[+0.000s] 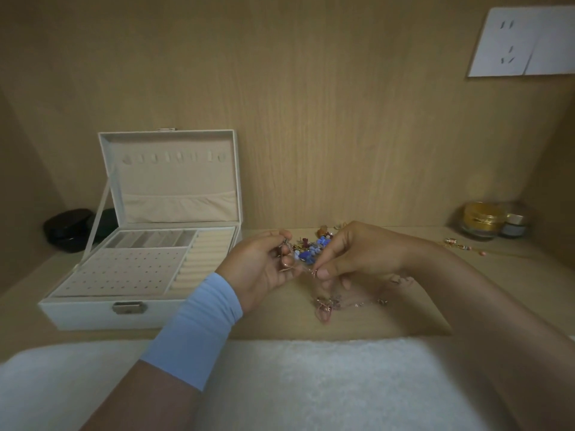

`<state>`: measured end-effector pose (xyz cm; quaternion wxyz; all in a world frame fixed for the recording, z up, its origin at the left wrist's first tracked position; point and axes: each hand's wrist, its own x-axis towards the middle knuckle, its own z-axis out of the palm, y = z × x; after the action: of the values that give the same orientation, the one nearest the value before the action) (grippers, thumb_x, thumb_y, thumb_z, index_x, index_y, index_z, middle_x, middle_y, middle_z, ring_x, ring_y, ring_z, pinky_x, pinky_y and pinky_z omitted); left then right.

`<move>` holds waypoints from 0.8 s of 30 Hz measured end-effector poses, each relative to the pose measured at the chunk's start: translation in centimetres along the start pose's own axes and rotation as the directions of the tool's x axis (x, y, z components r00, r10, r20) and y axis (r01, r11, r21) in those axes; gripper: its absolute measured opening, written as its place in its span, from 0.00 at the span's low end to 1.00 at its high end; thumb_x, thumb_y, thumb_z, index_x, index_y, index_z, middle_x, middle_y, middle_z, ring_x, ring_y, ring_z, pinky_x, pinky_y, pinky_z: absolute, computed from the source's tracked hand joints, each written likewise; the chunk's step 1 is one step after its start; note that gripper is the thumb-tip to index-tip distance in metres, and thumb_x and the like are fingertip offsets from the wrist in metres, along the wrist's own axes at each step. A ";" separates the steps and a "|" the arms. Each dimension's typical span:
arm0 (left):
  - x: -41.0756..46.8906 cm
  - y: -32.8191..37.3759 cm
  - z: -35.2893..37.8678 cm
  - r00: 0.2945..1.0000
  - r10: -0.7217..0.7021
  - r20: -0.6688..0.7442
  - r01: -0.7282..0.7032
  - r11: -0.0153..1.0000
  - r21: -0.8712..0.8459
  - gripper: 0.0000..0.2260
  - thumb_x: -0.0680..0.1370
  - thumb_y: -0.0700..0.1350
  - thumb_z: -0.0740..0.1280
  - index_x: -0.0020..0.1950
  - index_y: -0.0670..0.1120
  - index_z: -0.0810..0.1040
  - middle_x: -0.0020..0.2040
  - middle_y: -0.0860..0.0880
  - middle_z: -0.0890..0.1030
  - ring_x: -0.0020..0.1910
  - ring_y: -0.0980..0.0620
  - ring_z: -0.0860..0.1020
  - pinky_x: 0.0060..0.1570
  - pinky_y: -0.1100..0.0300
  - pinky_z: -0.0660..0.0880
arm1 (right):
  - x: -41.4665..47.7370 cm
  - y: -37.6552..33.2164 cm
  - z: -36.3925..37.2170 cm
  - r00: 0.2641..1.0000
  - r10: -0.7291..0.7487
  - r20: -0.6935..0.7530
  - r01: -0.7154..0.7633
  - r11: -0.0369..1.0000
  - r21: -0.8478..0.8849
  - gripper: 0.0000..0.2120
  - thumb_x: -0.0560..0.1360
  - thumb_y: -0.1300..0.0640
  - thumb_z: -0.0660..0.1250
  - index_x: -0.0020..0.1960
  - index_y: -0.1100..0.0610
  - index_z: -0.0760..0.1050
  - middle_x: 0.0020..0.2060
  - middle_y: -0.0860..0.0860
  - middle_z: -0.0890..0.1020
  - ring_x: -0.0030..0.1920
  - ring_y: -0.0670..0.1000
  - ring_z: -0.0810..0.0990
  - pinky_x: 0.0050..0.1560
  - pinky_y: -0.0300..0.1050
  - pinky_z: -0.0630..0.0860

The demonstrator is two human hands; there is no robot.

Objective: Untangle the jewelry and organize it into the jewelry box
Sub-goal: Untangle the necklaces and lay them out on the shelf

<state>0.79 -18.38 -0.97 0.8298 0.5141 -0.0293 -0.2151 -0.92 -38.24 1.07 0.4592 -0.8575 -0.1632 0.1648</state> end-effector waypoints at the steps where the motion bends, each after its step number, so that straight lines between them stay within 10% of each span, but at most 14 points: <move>1: 0.0 0.0 0.0 1.000 0.005 -0.022 -0.005 1.000 0.018 0.09 0.82 0.37 0.57 0.45 0.43 0.74 0.32 0.48 0.69 0.25 0.54 0.68 0.30 0.60 0.77 | -0.1 -0.1 -0.1 1.000 0.000 0.003 0.000 1.000 0.002 0.05 0.76 0.64 0.72 0.50 0.64 0.85 0.37 0.54 0.86 0.36 0.47 0.82 0.37 0.39 0.78; 7: 0.2 -0.3 -0.4 0.986 0.129 -0.103 -0.069 0.890 0.451 0.12 0.83 0.38 0.57 0.46 0.44 0.78 0.36 0.48 0.70 0.26 0.54 0.69 0.29 0.61 0.75 | -0.4 -0.8 -0.6 0.997 0.042 -0.069 -0.054 0.981 -0.186 0.05 0.75 0.56 0.73 0.44 0.58 0.86 0.31 0.45 0.83 0.34 0.42 0.76 0.41 0.39 0.74; 11: -0.2 0.1 -1.2 0.933 0.347 0.098 -0.198 0.265 0.944 0.11 0.82 0.43 0.60 0.45 0.50 0.80 0.44 0.54 0.80 0.42 0.53 0.78 0.48 0.60 0.74 | -0.6 -1.1 -0.7 0.995 0.025 -0.096 -0.044 0.979 -0.198 0.07 0.75 0.56 0.74 0.38 0.53 0.84 0.33 0.44 0.83 0.36 0.40 0.79 0.41 0.29 0.73; 16: -0.9 0.4 -1.1 0.948 0.250 0.196 -0.137 -0.235 0.962 0.10 0.81 0.48 0.61 0.52 0.49 0.82 0.51 0.49 0.78 0.51 0.48 0.77 0.54 0.52 0.75 | -0.7 -0.9 -1.0 0.997 0.058 -0.042 -0.064 0.983 -0.170 0.06 0.76 0.59 0.73 0.40 0.55 0.83 0.33 0.48 0.84 0.35 0.45 0.80 0.39 0.32 0.74; 24: -1.4 1.4 -1.4 0.977 0.145 0.156 -0.069 -0.475 0.877 0.09 0.79 0.47 0.62 0.47 0.52 0.82 0.50 0.54 0.81 0.54 0.50 0.76 0.57 0.58 0.70 | -0.2 -0.1 -0.5 0.996 0.093 -0.013 -0.093 0.968 -0.234 0.02 0.76 0.56 0.73 0.45 0.52 0.83 0.34 0.47 0.82 0.33 0.45 0.75 0.39 0.38 0.72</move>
<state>0.32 -16.15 -0.14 0.0095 0.9722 -0.2338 0.0131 -0.87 -38.66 1.43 0.3469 -0.9126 -0.1406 0.1648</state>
